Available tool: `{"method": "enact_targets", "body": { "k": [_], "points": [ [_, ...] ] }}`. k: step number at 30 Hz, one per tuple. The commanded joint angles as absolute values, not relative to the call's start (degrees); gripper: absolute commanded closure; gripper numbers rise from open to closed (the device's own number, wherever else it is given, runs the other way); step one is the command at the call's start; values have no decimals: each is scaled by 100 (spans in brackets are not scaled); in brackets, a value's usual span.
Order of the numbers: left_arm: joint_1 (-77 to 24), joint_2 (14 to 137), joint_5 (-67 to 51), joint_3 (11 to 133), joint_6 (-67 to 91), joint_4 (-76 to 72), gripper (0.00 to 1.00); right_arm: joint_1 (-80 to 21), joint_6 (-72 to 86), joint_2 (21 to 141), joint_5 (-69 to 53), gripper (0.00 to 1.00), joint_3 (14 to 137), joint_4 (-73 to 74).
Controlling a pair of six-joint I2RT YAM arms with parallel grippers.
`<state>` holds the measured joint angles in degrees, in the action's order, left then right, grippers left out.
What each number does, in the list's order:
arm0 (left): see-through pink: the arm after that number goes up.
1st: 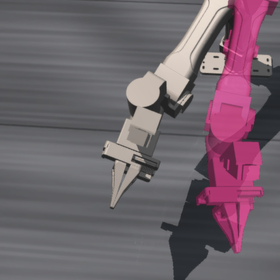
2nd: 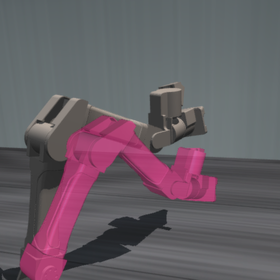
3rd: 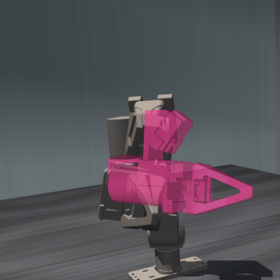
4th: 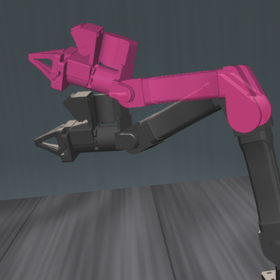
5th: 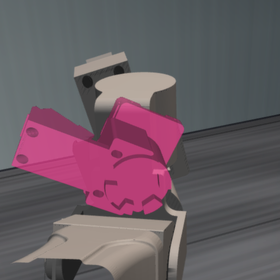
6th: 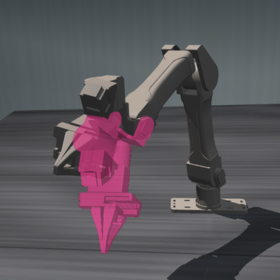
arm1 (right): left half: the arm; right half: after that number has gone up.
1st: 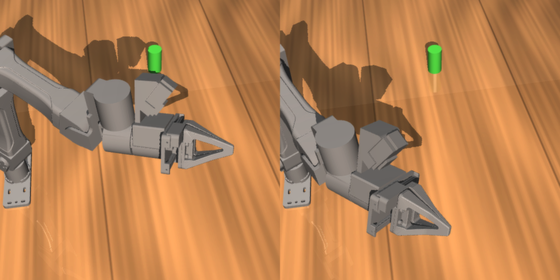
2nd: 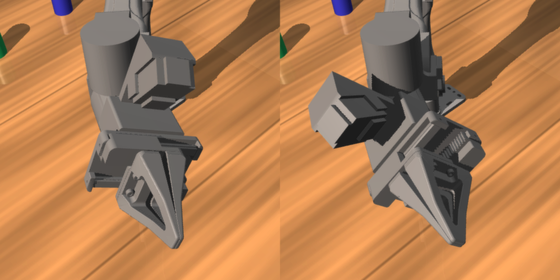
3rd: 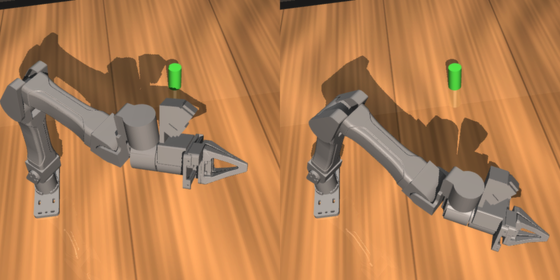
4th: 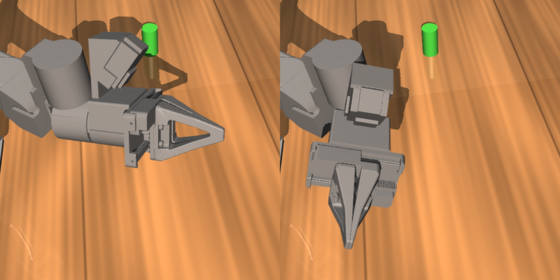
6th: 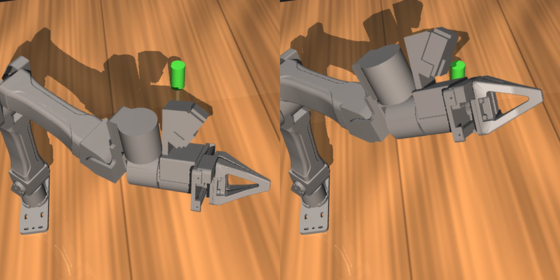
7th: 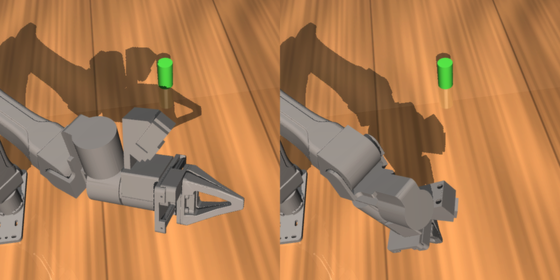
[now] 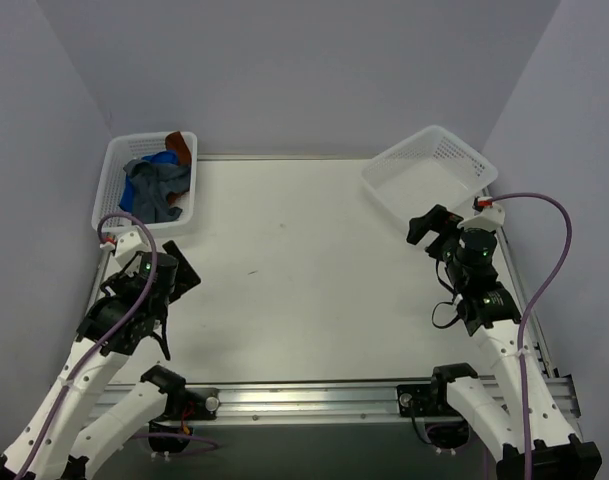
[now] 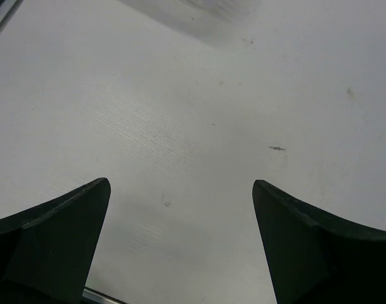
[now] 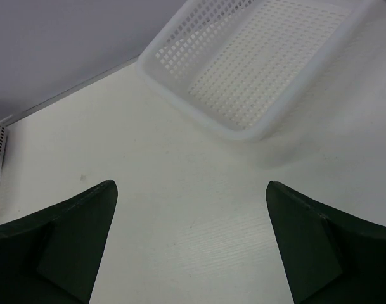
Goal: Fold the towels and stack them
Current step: Grab crumpled towel
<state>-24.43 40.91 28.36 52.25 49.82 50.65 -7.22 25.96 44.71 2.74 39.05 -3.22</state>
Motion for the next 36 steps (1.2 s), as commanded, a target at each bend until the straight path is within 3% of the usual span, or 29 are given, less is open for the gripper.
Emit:
{"method": "enact_targets", "body": {
  "k": [1,10,18,22,29,36],
  "points": [
    [-2461,3955,2874,5291,5054,5001,6,-721,2698,4456,264,0,3902,-536],
    [-2470,4253,2865,5308,5115,4957,6,-721,3419,4034,62,0,3305,-1388],
    [-2269,5123,3006,5949,4923,4132,6,-721,3271,4552,-343,0,3489,-1468],
    [-1603,6053,2849,6722,4563,3860,6,-729,3094,4693,-509,0,3612,-1459],
    [339,7627,976,7592,3903,2682,6,-729,2603,4878,-694,0,3806,-1222],
    [817,10008,441,9981,2901,2320,6,-765,2320,5106,-791,0,3964,-967]
  ]
}}
